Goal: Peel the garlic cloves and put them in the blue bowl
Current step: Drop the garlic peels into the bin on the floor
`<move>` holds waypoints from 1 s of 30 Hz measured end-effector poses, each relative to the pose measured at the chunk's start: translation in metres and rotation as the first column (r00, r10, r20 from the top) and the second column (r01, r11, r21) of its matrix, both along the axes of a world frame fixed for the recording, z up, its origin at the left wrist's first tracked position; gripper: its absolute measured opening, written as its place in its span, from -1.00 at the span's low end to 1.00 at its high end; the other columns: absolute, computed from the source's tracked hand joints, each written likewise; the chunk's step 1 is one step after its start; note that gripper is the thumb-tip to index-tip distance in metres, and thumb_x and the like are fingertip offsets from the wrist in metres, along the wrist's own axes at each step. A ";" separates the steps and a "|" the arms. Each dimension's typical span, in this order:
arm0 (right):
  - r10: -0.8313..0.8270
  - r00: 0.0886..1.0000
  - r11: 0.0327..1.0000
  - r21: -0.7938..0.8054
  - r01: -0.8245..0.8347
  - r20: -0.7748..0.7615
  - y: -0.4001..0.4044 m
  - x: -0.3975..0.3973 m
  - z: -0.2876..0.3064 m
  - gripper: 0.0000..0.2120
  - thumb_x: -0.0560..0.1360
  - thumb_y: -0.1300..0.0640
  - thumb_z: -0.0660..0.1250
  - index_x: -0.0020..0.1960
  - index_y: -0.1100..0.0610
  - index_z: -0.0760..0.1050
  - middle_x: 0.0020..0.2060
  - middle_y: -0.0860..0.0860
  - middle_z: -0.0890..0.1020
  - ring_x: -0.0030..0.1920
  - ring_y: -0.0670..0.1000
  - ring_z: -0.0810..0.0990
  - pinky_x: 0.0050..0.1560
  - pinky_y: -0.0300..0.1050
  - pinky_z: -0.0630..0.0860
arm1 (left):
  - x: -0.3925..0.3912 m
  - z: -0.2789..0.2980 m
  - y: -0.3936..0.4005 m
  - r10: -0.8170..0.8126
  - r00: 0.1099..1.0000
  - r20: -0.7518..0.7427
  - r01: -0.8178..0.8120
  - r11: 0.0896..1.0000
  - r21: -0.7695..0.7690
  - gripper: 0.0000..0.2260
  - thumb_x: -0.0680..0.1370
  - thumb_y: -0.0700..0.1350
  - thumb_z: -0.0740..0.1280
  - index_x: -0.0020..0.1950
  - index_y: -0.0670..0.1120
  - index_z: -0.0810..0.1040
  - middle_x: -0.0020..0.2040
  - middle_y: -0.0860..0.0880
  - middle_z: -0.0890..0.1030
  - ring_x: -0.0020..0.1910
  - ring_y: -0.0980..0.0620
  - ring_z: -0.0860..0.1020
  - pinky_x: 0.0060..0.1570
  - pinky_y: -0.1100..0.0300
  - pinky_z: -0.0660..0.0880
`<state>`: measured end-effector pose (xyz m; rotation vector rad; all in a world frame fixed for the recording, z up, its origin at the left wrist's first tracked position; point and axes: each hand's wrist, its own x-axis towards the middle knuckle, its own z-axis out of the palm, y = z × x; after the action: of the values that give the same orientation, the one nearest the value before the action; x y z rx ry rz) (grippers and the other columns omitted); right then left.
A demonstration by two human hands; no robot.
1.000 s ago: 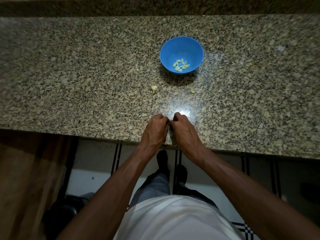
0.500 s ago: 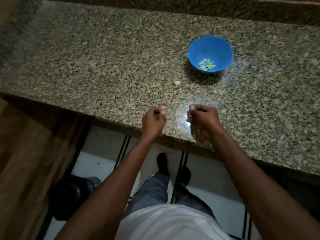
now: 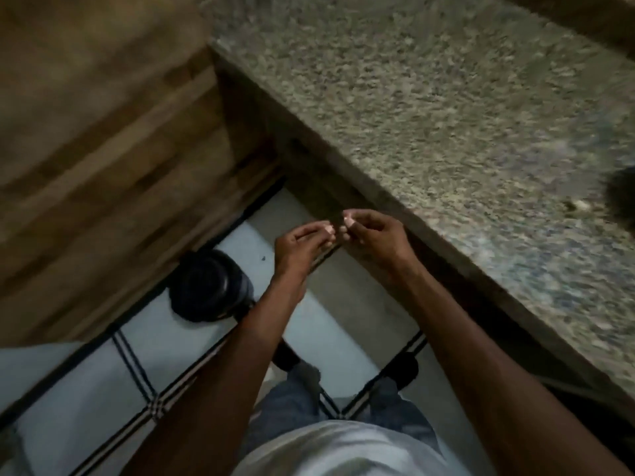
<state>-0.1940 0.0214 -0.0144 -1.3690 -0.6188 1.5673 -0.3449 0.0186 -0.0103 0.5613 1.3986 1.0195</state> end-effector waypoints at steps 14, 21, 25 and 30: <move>0.481 0.877 0.866 -0.151 -0.477 -0.017 0.002 -0.328 -0.069 -0.90 0.56 0.35 0.45 0.05 0.26 0.70 0.00 0.22 0.74 0.10 0.20 0.74 0.19 0.03 0.66 | -0.321 -0.062 -0.060 0.563 0.820 -0.108 -0.573 0.801 -0.172 -0.85 0.54 -0.34 0.48 0.10 -0.24 0.70 -0.02 -0.15 0.73 -0.07 -0.04 0.71 -0.02 0.25 0.66; 0.592 0.804 0.793 -0.222 -0.568 0.056 0.002 -0.396 -0.102 -0.82 0.59 0.26 0.44 0.16 0.32 0.66 0.03 0.25 0.73 0.10 0.25 0.73 0.13 0.05 0.69 | -0.376 -0.095 -0.088 0.688 0.707 -0.164 -0.706 0.677 -0.207 -0.89 0.53 -0.29 0.51 -0.03 -0.10 0.71 0.00 -0.16 0.75 -0.01 -0.06 0.74 -0.03 0.24 0.64; 0.609 0.788 0.770 -0.304 -0.561 0.089 0.009 -0.425 -0.134 -0.86 0.58 0.22 0.47 0.09 0.27 0.68 -0.04 0.25 0.74 0.06 0.27 0.73 0.17 0.14 0.68 | -0.396 -0.123 -0.094 0.686 0.706 -0.173 -0.703 0.653 -0.281 -0.90 0.56 -0.28 0.48 0.05 -0.14 0.70 -0.07 -0.08 0.73 -0.07 0.01 0.72 -0.01 0.20 0.64; 0.647 0.757 0.733 -0.346 -0.585 0.090 0.014 -0.445 -0.174 -0.80 0.59 0.28 0.44 0.16 0.38 0.65 0.01 0.36 0.71 -0.04 0.22 0.72 0.16 0.07 0.69 | -0.413 -0.163 -0.091 0.726 0.671 -0.154 -0.727 0.604 -0.326 -0.90 0.53 -0.32 0.48 -0.05 -0.13 0.72 -0.05 -0.17 0.74 0.01 -0.12 0.69 0.18 0.03 0.63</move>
<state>-0.6392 0.0355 -0.1881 -1.6692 -1.0904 2.1369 -0.7582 -0.0727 -0.1735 -0.3509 1.8223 1.3404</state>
